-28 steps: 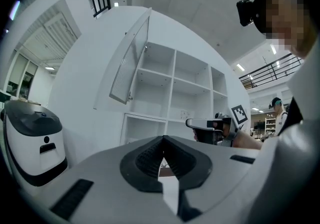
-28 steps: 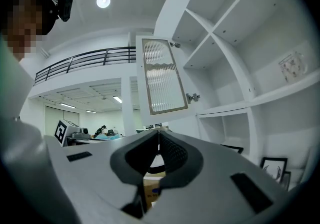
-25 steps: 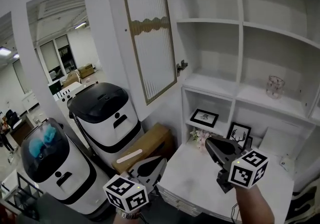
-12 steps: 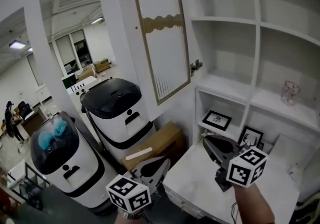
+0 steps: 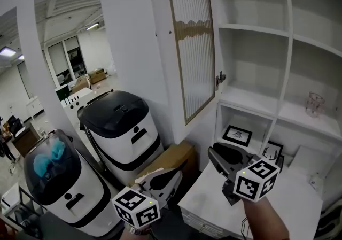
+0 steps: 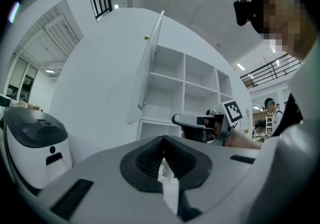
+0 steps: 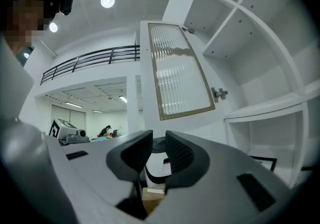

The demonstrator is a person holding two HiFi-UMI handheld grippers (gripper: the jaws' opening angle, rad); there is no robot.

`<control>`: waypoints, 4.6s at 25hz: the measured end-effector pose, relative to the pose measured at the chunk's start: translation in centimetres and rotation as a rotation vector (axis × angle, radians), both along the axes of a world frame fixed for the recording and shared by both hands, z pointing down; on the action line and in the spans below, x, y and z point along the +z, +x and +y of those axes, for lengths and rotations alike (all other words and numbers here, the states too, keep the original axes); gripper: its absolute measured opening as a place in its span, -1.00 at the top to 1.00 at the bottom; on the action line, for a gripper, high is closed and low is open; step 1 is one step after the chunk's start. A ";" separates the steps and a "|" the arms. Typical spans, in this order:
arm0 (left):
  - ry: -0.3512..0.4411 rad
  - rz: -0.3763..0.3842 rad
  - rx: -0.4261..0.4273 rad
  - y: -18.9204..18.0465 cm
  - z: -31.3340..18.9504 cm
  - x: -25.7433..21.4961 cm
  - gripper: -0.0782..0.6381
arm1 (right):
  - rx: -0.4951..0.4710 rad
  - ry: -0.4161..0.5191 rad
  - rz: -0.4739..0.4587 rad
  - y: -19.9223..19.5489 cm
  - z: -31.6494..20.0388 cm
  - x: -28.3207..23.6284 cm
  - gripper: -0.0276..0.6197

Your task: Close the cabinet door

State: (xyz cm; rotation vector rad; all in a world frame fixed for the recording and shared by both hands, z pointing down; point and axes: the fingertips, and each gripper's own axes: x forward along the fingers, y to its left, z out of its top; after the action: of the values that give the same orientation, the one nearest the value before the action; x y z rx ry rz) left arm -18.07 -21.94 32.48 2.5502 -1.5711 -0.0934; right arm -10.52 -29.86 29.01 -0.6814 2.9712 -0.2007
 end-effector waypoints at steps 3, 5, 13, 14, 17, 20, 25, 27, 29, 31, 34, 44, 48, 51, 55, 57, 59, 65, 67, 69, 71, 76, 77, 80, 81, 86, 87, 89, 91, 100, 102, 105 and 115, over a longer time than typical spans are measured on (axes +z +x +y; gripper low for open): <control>0.007 0.007 0.039 -1.8 -0.6 0.1 0.77 | 0.024 0.027 0.015 -3.0 -0.1 -0.4 0.64; 0.007 0.014 0.060 -3.0 -1.0 0.3 0.77 | 0.040 0.043 0.031 -4.8 -0.1 -0.5 0.59; 0.017 0.015 0.148 -6.4 -2.0 0.4 0.77 | 0.157 0.085 0.058 -9.1 -0.6 -0.9 0.41; 0.019 0.013 0.157 -6.8 -1.9 0.3 0.77 | 0.182 0.096 0.061 -9.5 -0.7 -1.0 0.37; 0.022 0.015 0.176 -7.9 -1.8 0.4 0.77 | 0.258 0.131 0.078 -10.5 -0.8 -1.2 0.29; 0.021 0.007 0.206 -8.3 -1.4 0.8 0.77 | 0.323 0.151 0.092 -11.3 -1.3 -1.2 0.28; 0.018 0.004 0.223 -9.4 -0.9 1.1 0.77 | 0.451 0.202 0.146 -11.8 -2.2 -1.3 0.27; 0.021 0.006 0.224 -9.8 -0.8 1.1 0.77 | 0.499 0.226 0.175 -11.6 -2.6 -1.2 0.28; 0.025 0.013 0.222 -10.2 -0.8 1.0 0.77 | 0.507 0.215 0.165 -11.2 -2.8 -1.1 0.29; 0.028 0.021 0.224 -10.2 -0.9 0.9 0.77 | 0.490 0.185 0.137 -11.0 -2.8 -1.0 0.29; 0.027 0.026 0.240 -9.6 -1.3 1.1 0.77 | 0.481 0.193 0.133 -10.8 -2.8 -1.2 0.29; 0.004 0.032 0.293 -6.7 -2.7 1.9 0.77 | 0.465 0.199 0.114 -8.2 -2.1 -1.1 0.30; -0.003 0.030 0.336 -4.6 -3.0 2.1 0.77 | 0.462 0.174 0.100 -6.4 -1.8 -1.1 0.31; -0.010 0.029 0.363 -3.4 -3.1 2.4 0.77 | 0.473 0.163 0.098 -4.8 -1.6 -1.1 0.33; -0.008 0.030 0.391 -2.3 -3.2 2.3 0.77 | 0.519 0.158 0.095 -2.5 -1.3 -1.0 0.37; -0.007 0.029 0.410 -1.7 -3.1 2.2 0.77 | 0.553 0.168 0.098 -1.4 -1.2 -1.0 0.48; -0.007 0.027 0.431 -1.0 -3.0 2.3 0.77 | 0.599 0.181 0.107 -0.1 -1.1 -1.0 0.54; -0.011 0.020 0.476 0.5 -2.7 2.5 0.77 | 0.734 0.166 0.097 4.4 -1.9 -0.8 0.69; -0.010 0.017 0.492 0.7 -2.5 2.5 0.77 | 0.770 0.157 0.087 5.3 -2.2 -0.7 0.71; -0.009 0.014 0.507 0.9 -2.3 2.6 0.77 | 0.795 0.145 0.080 6.3 -2.6 -0.6 0.71; -0.010 0.016 0.514 1.2 -2.4 2.7 0.77 | 0.812 0.134 0.075 7.4 -3.0 -0.5 0.71; -0.019 0.023 0.527 2.6 -2.9 2.9 0.77 | 0.820 0.105 0.075 9.8 -4.4 -0.4 0.68; -0.018 0.024 0.531 3.1 -2.9 2.8 0.77 | 0.820 0.099 0.077 10.2 -4.6 -0.4 0.67; -0.011 0.029 0.532 4.3 -3.2 2.3 0.77 | 0.814 0.086 0.083 11.2 -5.3 -0.3 0.65; -0.009 0.031 0.530 4.7 -3.3 2.1 0.77 | 0.809 0.083 0.085 11.6 -5.6 -0.3 0.65; 0.003 0.030 0.514 6.9 -4.1 1.5 0.77 | 0.776 0.070 0.086 13.2 -6.8 -0.2 0.63; 0.006 0.032 0.507 7.2 -4.3 1.3 0.77 | 0.766 0.067 0.085 13.4 -7.1 -0.2 0.63; 0.010 0.036 0.495 8.0 -4.7 1.1 0.77 | 0.744 0.064 0.084 13.8 -7.5 -0.1 0.63; 0.012 0.034 0.487 9.0 -4.9 0.8 0.77 | 0.727 0.062 0.086 14.4 -7.9 -0.1 0.63; 0.015 0.020 0.438 11.9 -6.0 0.4 0.77 | 0.660 0.060 0.088 16.5 -10.0 -0.1 0.60; 0.010 0.014 0.432 12.6 -6.3 0.7 0.77 | 0.652 0.063 0.083 17.0 -10.5 -0.1 0.59; 0.000 0.010 0.419 13.3 -6.9 1.0 0.77 | 0.647 0.070 0.079 17.7 -11.3 -0.1 0.58; -0.014 -0.001 0.393 16.4 -9.0 1.3 0.77 | 0.619 0.113 0.130 20.0 -13.9 -0.2 0.50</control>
State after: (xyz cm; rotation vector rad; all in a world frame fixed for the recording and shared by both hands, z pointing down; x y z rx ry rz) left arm -1.66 -30.94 33.79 2.7887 -1.0377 -0.0366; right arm 9.45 -43.78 28.79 -1.5864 2.6843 0.0590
